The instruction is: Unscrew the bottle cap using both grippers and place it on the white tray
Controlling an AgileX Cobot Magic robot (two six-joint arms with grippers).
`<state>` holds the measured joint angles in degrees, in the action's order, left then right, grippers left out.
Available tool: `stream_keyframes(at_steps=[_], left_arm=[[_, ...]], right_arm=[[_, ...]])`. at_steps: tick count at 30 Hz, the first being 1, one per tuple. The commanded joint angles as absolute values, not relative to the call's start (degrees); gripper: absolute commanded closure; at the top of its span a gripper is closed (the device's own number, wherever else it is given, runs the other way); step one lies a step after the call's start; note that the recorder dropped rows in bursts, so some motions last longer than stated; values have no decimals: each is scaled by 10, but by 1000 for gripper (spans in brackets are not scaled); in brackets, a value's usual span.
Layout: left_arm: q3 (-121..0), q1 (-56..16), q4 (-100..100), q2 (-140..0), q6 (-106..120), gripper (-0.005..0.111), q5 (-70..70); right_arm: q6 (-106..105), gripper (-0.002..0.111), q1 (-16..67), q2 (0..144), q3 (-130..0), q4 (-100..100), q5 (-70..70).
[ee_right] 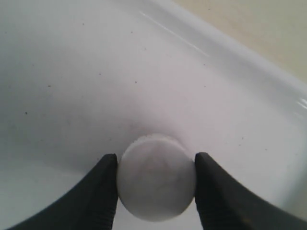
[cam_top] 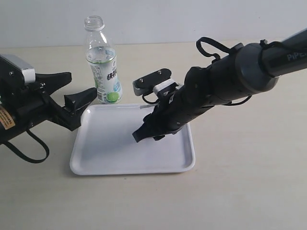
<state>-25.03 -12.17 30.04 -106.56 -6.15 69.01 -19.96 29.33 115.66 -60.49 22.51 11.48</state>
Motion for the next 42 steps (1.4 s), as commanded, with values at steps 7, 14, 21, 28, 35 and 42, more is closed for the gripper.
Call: stream_keyframes(at_steps=[7,14,21,28,35,42], left_arm=[[-246,-120,300,-1060,-66,41,700],[-246,-120,300,-1060,-63,77,700],[-245,-120,298,-1059,-33,107,691],[-227,-120,272,-1026,-70,107,683],[-212,-120,200,-930,-117,107,549],[-211,-120,124,-794,-140,107,330]], right_arm=[[-198,41,293,1158,-604,222,110],[-198,41,293,1117,-604,221,127],[-201,55,293,1041,-604,186,164],[-200,101,293,964,-530,172,111],[-199,108,293,845,-410,172,-31],[-200,108,293,759,-346,212,-144]])
